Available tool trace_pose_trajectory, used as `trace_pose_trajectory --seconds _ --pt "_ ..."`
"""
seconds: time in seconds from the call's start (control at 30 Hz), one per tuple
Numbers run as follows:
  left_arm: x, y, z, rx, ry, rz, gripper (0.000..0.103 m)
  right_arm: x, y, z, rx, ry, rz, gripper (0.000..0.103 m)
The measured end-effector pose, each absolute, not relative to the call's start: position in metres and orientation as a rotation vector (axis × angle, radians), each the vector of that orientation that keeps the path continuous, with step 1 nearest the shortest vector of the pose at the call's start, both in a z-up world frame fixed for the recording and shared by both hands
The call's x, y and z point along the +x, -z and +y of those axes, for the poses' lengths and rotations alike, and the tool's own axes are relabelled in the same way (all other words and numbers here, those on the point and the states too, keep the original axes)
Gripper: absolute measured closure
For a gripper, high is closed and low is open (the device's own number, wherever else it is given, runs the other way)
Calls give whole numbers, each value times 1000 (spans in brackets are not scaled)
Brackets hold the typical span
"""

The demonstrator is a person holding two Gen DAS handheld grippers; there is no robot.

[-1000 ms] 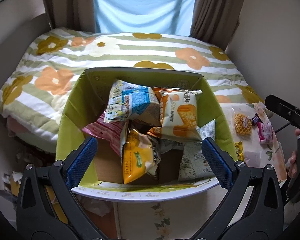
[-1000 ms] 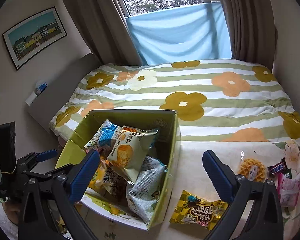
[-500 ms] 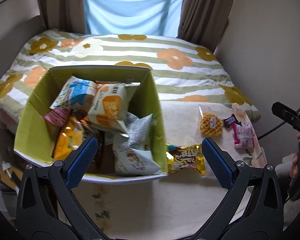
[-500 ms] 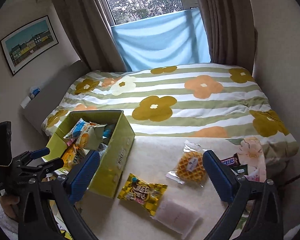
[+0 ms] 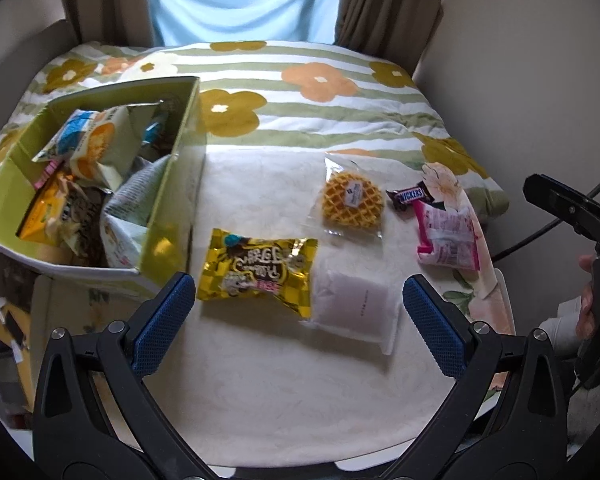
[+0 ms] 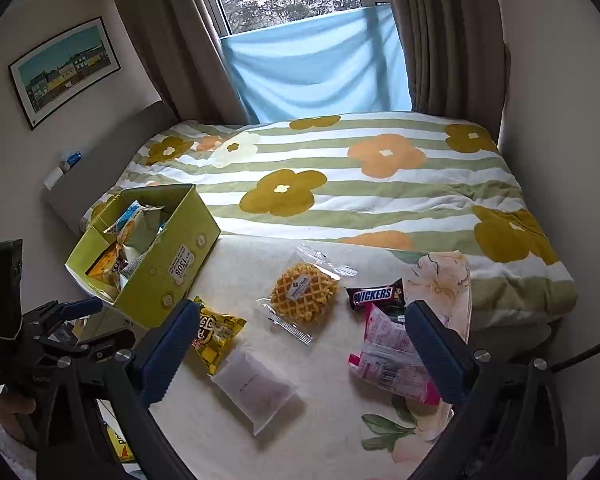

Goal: Organize snacks
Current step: 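Move both tools back over the remaining snacks on the table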

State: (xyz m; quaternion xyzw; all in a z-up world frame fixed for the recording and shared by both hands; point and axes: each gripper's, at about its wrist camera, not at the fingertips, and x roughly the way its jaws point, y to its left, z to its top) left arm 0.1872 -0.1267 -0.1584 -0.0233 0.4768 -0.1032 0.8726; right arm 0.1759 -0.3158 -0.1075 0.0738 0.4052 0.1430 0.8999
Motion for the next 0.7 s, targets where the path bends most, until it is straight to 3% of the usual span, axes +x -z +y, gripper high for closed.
trace_pose_trajectory --seconds 0.4,0.7 --pt "182 230 -208 87 356 1061 0 171 153 -335 149 -309 877 1" --pt "205 277 -227 163 354 1090 0 185 199 -343 173 -282 948 1"
